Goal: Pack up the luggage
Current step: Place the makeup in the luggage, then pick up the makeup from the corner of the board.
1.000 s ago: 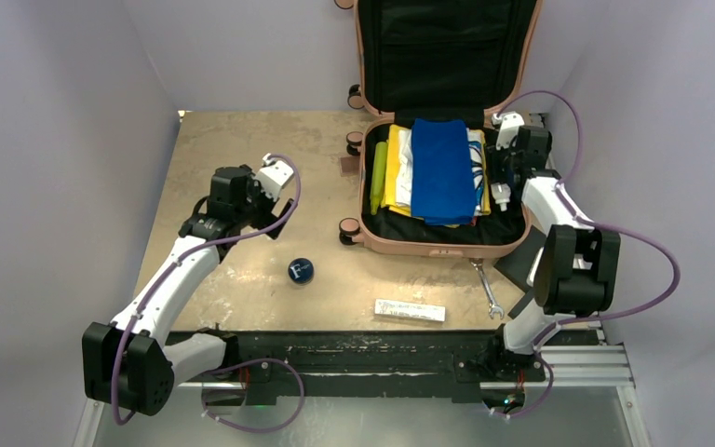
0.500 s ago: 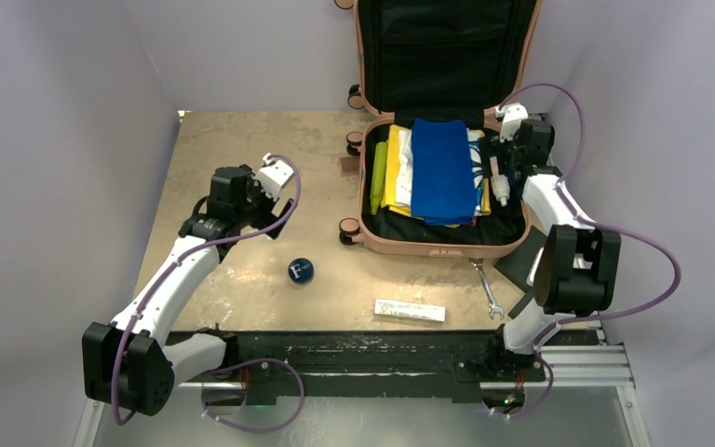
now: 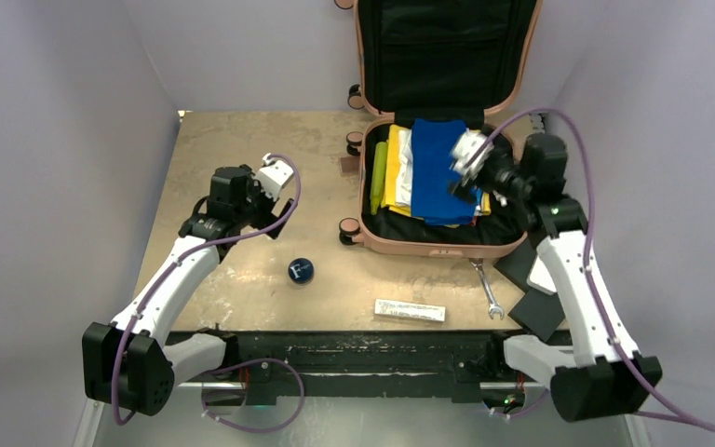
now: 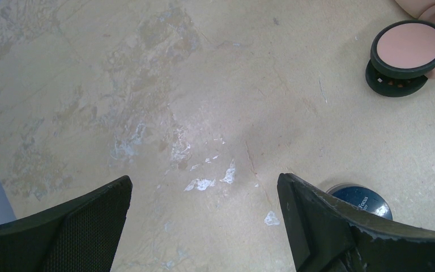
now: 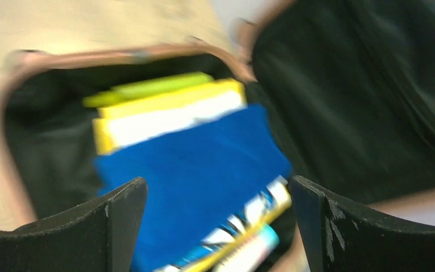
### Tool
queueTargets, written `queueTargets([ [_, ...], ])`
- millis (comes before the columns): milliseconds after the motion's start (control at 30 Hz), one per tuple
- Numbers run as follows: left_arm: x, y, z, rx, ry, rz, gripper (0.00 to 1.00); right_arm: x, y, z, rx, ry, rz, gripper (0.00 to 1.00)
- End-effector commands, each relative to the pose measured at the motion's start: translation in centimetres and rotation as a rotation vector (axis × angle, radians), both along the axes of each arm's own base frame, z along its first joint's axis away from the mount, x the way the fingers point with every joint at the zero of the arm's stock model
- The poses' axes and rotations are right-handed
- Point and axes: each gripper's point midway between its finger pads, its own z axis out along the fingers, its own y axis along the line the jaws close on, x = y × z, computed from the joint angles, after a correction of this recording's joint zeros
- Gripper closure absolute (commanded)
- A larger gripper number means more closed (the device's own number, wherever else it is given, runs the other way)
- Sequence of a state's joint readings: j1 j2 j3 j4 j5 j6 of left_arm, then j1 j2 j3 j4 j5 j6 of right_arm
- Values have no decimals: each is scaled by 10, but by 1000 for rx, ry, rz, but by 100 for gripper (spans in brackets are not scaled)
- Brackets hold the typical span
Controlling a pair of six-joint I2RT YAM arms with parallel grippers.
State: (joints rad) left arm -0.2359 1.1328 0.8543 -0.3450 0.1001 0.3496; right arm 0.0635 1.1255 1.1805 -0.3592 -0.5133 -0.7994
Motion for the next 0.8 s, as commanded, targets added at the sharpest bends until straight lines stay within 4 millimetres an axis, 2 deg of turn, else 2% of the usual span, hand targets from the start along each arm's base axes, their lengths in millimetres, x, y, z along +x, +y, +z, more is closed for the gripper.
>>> queueTargets([
  [0,5,0,12,-33,-40,13,1,-83,72,-64,-117,157,425,1],
  [167,6,3,9,-25,-34,26,1,-155,126,-117,-172,340,658,2],
  [267,7,6,7,-18,-30,38,1,-194,149,-156,-253,436,733,2],
  [333,8,8,6,-12,-27,45,1,-210,155,-177,-305,479,755,3],
  [567,10,14,4,-1,-23,68,1,-237,164,-232,-380,606,801,5],
  [667,11,16,2,3,-19,73,1,-233,165,-254,-434,618,742,7],
  [700,11,16,2,2,-19,75,1,-229,168,-258,-434,615,718,2],
  [767,11,17,1,2,-16,78,1,-223,169,-264,-435,619,676,1],
])
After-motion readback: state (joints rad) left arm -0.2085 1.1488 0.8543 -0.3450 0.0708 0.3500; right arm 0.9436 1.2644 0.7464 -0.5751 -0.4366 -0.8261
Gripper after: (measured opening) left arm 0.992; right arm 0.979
